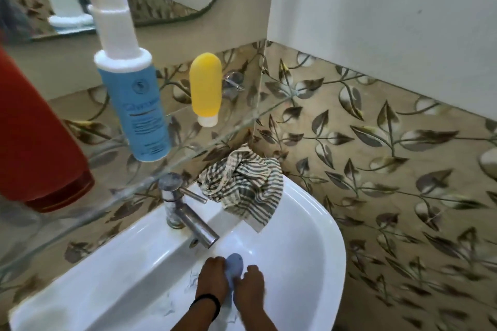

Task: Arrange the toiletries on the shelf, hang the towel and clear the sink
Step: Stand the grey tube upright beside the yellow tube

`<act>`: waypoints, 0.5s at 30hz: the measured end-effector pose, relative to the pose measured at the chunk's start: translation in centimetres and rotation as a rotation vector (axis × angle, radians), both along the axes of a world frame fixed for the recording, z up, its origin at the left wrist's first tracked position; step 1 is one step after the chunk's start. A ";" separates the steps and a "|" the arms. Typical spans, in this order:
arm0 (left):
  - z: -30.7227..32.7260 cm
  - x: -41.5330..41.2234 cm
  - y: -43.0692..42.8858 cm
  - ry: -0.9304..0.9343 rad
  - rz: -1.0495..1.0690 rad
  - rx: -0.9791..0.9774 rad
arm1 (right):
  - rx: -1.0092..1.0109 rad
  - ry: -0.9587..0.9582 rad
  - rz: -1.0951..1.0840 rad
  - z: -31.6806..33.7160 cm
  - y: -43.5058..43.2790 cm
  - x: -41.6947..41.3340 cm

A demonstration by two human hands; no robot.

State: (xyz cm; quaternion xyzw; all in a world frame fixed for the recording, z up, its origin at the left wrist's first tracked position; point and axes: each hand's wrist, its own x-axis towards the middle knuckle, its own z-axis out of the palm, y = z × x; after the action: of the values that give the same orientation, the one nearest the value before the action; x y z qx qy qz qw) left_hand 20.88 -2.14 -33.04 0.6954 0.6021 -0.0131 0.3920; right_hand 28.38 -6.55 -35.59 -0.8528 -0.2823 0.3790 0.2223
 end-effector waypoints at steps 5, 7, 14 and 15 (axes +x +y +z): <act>-1.4 0.7 -0.4 -0.035 0.172 0.027 | 0.012 0.089 -0.018 0.0 0.5 0.0; -0.9 0.8 -0.7 -0.097 0.211 0.009 | 0.015 0.079 -0.007 0.5 0.6 0.2; 2.8 1.9 -2.7 -0.405 0.336 0.032 | 0.118 0.147 -0.065 3.9 -0.1 1.5; 3.1 1.7 -2.9 -0.444 0.369 0.044 | 0.128 0.165 -0.071 4.5 -0.4 1.8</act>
State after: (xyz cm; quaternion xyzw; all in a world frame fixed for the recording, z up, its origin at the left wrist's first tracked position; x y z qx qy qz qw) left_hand 22.61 -5.00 -29.95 0.5681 0.6182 0.2241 0.4949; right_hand 30.14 -6.99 -31.09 -0.8123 -0.2562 0.4208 0.3121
